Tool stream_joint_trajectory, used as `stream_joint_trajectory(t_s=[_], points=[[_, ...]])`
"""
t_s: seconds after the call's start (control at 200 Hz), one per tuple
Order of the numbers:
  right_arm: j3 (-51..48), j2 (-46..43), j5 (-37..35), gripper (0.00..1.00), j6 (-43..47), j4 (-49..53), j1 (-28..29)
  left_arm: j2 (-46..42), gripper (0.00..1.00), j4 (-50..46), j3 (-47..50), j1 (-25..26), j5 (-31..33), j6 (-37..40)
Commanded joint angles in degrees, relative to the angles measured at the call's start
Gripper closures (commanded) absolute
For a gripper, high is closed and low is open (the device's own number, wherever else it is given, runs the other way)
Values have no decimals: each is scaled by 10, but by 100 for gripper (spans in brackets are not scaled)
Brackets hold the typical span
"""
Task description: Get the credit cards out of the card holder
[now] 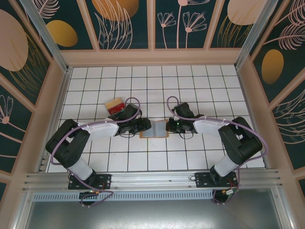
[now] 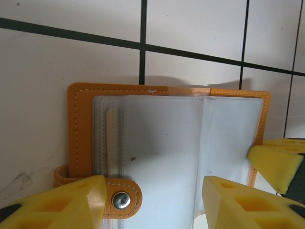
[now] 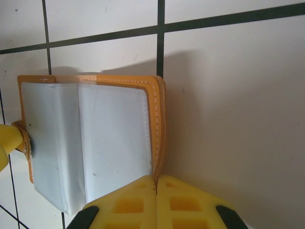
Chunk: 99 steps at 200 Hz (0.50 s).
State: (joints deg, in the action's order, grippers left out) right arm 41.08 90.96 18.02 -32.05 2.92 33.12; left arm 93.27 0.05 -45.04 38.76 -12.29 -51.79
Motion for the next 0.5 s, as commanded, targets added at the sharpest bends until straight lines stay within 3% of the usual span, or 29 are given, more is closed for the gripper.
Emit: stream_joint_trajectory(t_s=[0.0,0.491], points=[[-9,8,-4,100,-5,-5,5,9,44,18,-12,4,-18,-2],[-5,12,1,100,-7,-7,7,36,43,31,-25,8,-60,0]])
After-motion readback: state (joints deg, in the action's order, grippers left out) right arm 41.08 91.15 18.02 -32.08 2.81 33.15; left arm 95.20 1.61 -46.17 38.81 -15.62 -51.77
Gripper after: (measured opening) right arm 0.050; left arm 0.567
